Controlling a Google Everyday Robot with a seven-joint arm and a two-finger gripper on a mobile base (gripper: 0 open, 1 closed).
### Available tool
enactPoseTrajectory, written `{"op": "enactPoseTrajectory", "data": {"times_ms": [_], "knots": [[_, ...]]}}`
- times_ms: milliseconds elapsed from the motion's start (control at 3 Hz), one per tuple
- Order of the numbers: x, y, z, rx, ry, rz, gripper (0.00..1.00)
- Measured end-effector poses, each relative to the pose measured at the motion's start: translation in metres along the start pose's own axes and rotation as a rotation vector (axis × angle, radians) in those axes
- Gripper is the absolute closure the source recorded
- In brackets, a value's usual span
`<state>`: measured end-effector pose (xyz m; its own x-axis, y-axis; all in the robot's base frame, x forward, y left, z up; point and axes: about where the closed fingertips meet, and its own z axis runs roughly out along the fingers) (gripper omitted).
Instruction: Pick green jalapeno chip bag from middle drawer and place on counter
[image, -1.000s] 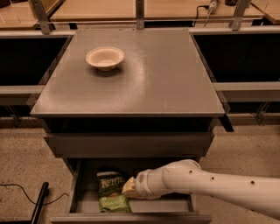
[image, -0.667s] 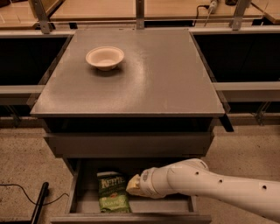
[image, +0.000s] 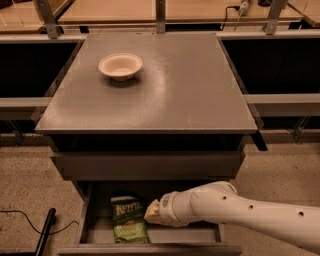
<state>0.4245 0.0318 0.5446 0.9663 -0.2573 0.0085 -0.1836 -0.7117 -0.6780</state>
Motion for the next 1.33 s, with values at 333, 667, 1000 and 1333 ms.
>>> {"op": "enactPoseTrajectory", "data": {"times_ms": [333,667,1000,1333], "knots": [[-0.001,0.000,0.001,0.000,-0.002,-0.001,0.12],[-0.002,-0.001,0.001,0.000,-0.004,-0.002,0.00],[-0.001,0.002,0.013,0.004,-0.007,-0.018,0.00],[-0.001,0.003,0.027,0.001,-0.012,-0.052,0.00]]}}
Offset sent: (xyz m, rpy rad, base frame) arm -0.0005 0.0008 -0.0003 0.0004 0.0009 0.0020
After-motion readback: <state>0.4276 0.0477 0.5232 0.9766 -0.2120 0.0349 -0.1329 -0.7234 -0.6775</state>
